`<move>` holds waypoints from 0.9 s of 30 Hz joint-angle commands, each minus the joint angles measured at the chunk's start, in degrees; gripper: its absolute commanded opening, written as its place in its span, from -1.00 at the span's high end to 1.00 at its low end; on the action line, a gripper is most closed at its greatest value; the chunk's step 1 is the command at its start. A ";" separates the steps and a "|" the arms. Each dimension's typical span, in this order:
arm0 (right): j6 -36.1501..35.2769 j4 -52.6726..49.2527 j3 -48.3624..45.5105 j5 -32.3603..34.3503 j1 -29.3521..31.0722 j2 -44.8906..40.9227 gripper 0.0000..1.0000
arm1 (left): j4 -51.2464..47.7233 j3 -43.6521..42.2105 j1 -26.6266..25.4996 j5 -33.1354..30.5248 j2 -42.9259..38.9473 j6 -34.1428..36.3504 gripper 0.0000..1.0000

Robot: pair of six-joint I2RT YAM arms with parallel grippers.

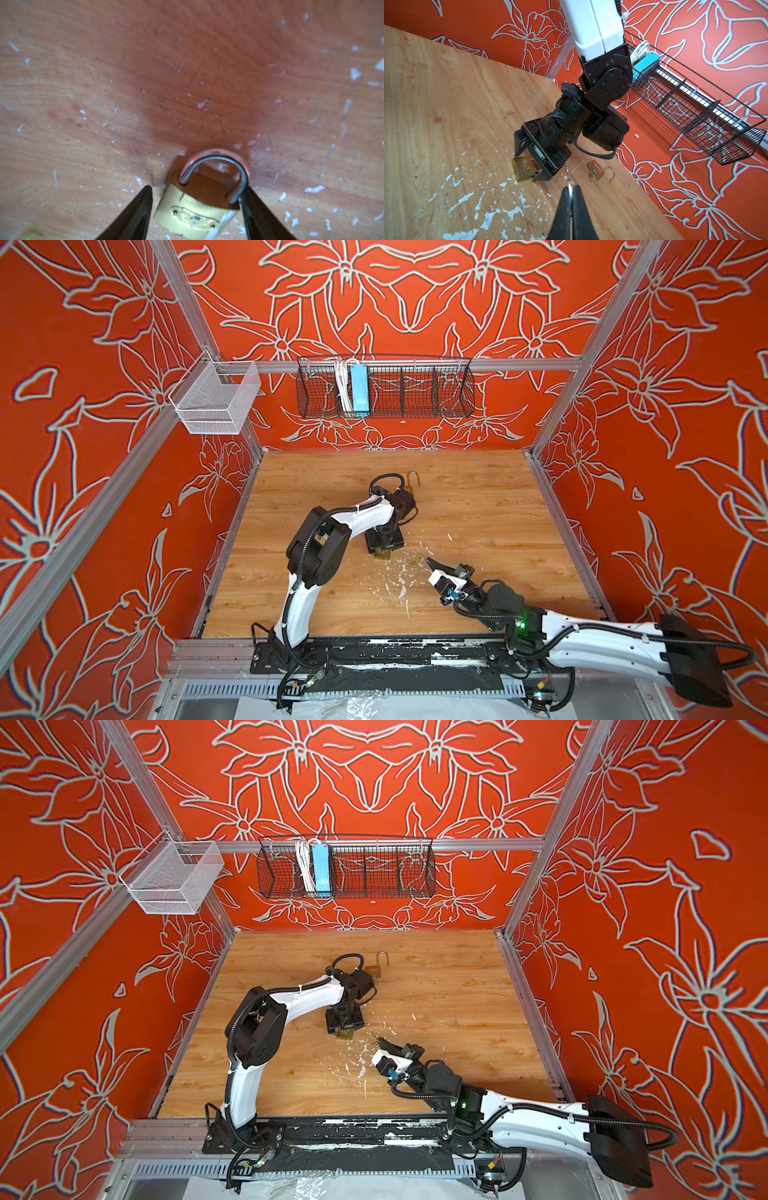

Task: Unlock with the key
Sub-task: 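Lower the left gripper onto the small brass padlock and grasp its body, then lift the padlock with the left gripper while right turns the key upward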

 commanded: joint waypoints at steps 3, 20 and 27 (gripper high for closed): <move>-0.06 1.18 -0.33 0.48 0.41 1.79 1.00 | -0.41 -3.42 -2.41 -1.92 -1.07 4.30 -0.36; 1.09 1.39 -0.62 -0.05 -0.08 1.63 1.00 | 3.16 -7.32 -1.33 4.64 0.02 9.52 -0.31; 1.35 1.43 -0.95 -0.22 -0.09 0.98 1.00 | 6.01 -10.75 0.50 7.43 -0.09 9.72 -0.14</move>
